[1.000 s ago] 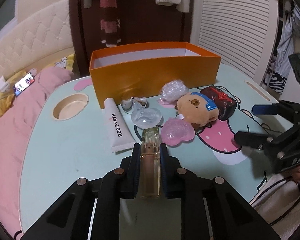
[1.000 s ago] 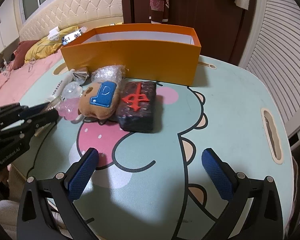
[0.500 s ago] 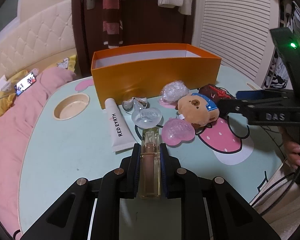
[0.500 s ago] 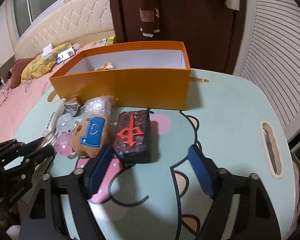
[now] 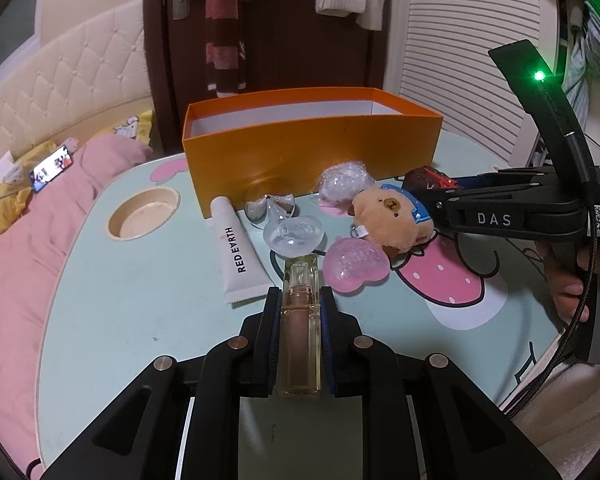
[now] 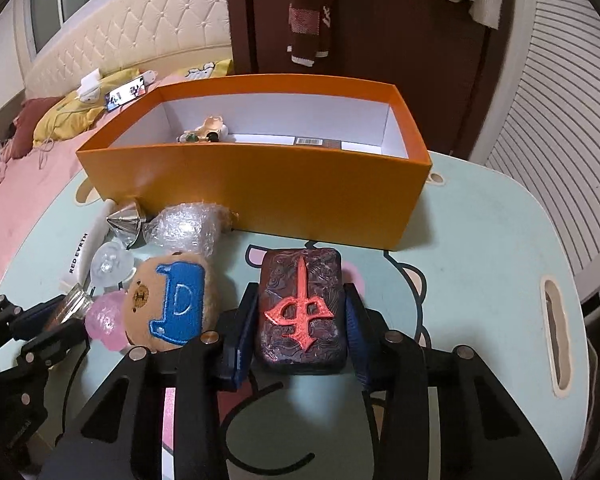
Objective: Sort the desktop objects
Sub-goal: 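Carry the perfume bottle into the box with left gripper while right places the red box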
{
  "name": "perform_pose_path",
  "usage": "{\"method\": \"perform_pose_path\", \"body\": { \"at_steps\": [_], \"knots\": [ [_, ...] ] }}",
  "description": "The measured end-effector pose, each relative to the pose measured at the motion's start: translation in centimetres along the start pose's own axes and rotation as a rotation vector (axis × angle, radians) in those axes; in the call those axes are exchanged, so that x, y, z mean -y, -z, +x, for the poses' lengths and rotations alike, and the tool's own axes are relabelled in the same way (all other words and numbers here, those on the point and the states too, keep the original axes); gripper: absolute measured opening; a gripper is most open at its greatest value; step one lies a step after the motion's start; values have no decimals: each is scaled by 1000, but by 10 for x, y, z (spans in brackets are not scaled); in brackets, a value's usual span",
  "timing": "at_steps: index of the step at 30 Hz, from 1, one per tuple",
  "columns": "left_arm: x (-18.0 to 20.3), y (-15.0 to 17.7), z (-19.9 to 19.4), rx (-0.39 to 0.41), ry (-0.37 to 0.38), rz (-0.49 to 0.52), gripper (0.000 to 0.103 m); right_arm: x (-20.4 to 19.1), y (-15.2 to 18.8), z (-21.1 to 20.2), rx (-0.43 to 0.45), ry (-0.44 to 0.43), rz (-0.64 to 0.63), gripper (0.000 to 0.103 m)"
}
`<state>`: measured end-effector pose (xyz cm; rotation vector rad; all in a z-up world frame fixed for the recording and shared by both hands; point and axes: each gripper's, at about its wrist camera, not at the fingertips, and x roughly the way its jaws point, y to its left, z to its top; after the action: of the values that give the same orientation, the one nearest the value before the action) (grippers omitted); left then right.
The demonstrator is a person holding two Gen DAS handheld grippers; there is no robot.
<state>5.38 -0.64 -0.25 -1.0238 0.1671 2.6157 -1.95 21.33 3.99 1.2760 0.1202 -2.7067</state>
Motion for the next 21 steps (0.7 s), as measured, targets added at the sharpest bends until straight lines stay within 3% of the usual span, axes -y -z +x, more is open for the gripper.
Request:
{"method": "perform_pose_path", "body": {
  "at_steps": [8, 21],
  "knots": [
    [1, 0, -6, -10, 20, -1, 16, 5, -1, -9, 16, -19, 31, 41],
    [-18, -26, -31, 47, 55, -59, 16, 7, -16, -38, 83, -45, 42, 41]
  ]
}}
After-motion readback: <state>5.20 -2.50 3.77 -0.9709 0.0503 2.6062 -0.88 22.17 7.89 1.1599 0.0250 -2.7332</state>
